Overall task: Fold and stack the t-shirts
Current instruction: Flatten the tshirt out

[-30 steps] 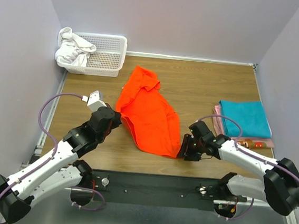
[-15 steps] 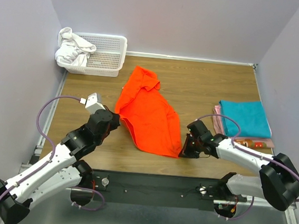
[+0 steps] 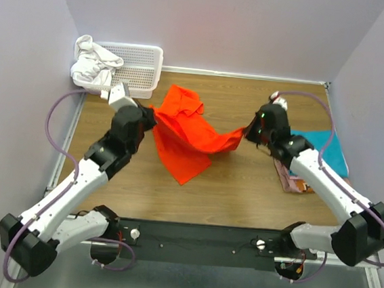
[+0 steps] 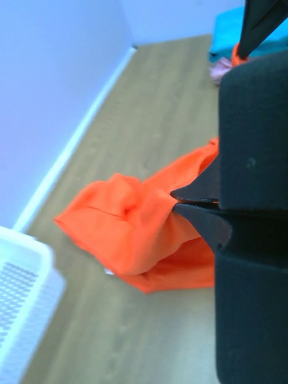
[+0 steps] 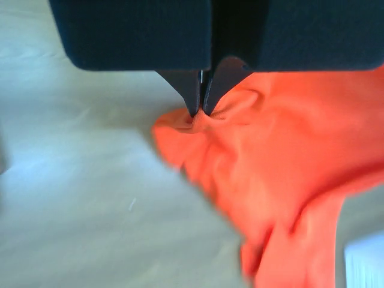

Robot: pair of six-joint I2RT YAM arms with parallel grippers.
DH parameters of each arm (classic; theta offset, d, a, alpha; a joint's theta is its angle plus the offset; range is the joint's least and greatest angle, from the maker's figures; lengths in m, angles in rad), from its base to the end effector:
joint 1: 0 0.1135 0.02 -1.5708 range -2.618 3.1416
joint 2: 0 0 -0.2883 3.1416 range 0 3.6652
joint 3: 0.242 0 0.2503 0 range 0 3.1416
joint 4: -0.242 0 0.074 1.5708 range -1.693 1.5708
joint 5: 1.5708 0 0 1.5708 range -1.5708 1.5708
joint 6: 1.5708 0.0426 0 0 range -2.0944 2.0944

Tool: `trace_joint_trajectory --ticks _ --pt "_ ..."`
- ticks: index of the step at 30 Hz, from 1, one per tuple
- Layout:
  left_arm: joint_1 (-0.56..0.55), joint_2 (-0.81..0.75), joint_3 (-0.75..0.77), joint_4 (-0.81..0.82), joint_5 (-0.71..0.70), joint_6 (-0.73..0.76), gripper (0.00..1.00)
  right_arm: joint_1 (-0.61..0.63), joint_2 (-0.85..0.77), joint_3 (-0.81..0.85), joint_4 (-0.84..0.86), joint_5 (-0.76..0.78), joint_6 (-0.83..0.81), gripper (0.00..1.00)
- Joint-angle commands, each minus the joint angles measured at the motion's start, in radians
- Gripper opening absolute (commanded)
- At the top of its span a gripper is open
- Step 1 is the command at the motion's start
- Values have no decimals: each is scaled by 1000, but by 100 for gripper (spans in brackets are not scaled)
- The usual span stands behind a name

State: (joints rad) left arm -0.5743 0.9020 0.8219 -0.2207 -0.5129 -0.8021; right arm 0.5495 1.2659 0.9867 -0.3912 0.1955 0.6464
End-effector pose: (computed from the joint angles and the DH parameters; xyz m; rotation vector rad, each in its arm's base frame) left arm 0.1746 -0.0881 0.3471 -0.5579 1.7738 -0.4846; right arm 0.2383 0.1362 0.3073 0.2164 2.2512 0.4315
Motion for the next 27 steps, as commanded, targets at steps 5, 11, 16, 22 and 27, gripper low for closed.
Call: trace_joint_trajectory --ticks 5,11,16,22,27 --pt "126 165 333 175 89 216 0 -125 66 349 15 65 -229 0" --pt "128 170 534 179 142 311 0 -129 14 524 11 65 -301 0" --pt "128 109 669 190 226 368 0 -131 -65 665 0 61 -349 0" --pt "126 54 833 185 368 403 0 -129 -126 843 -47 -7 -376 0" --pt "126 31 940 173 445 414 0 -131 -154 950 -75 -25 -390 0"
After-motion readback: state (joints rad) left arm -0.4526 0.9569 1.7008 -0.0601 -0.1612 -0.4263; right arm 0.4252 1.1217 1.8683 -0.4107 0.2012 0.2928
